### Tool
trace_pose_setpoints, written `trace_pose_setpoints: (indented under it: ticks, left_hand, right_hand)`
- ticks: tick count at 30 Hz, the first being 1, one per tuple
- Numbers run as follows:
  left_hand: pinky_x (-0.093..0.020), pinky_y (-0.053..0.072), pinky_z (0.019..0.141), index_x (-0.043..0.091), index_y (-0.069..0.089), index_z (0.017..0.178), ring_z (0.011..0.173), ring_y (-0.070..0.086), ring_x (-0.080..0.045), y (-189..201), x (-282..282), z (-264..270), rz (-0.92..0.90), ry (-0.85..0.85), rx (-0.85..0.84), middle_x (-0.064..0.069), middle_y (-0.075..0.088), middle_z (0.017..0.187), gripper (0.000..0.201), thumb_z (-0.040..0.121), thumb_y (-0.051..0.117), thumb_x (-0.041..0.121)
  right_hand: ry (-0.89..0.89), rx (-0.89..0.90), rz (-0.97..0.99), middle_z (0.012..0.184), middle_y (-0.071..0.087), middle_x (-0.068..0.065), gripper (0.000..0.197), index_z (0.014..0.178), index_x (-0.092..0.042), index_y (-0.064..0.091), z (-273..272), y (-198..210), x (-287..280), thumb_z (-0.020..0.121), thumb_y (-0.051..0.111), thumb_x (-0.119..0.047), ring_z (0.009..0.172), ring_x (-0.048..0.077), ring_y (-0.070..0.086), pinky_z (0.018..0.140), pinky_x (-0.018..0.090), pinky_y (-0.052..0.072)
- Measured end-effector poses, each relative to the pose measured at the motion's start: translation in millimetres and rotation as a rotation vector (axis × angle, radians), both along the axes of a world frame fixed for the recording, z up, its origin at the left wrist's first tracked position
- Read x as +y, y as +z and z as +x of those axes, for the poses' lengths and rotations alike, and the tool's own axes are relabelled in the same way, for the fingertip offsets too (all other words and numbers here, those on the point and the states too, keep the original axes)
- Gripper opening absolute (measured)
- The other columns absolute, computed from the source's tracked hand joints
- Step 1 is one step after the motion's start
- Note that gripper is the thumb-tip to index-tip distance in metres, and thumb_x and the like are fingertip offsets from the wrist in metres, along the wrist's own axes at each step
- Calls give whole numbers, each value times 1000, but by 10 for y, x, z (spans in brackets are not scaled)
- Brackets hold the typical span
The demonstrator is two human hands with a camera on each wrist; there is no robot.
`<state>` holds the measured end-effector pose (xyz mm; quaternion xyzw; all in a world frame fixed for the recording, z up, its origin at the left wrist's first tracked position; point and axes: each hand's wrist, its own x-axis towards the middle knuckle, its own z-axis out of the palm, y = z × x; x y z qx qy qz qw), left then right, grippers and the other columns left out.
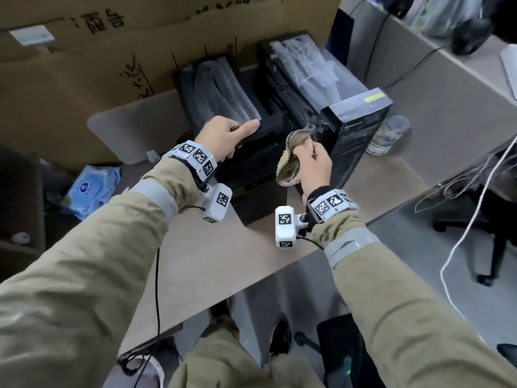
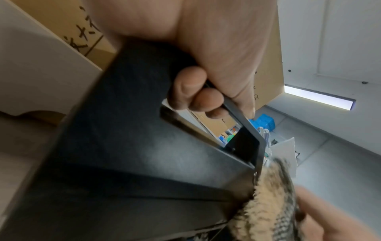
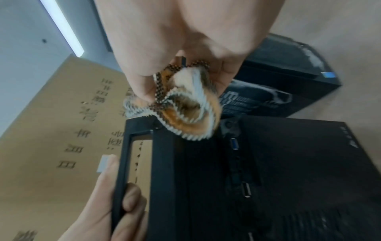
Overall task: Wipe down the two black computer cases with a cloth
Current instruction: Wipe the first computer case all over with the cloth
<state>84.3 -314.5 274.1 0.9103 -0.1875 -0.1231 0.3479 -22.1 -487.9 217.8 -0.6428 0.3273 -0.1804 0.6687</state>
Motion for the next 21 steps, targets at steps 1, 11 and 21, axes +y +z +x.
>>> trace_pose_setpoints:
  ticks: [1,11,21]
  left_hand:
    - [-40,56,65,14,43,60,38,49,-20,11,62,2,33,-10,-13,-6,58,47,70,85,44,79]
    - [-40,36,58,7,42,52,48,37,-24,124,1149,62,219,121,-54,-5,36,47,78,85,46,78]
    - [-36,26,57,14,28,54,56,34,-25,184,1856,-116,269,260,-44,-8,32,55,68,87,51,69]
  right_hand:
    - [41,-21,-45,77,63,-6,5,80,-22,63,43,88,38,83,66,-20,71,9,56,74,27,48]
    - [523,-13,-384,68,62,-16,17,79,-31,64,372,417,882,73,61,-46,71,10,58,82,40,53]
    - [831,23,-494,68,66,-8,20,72,-27,60,272,480,1541,66,67,-44,74,16,63,74,32,51]
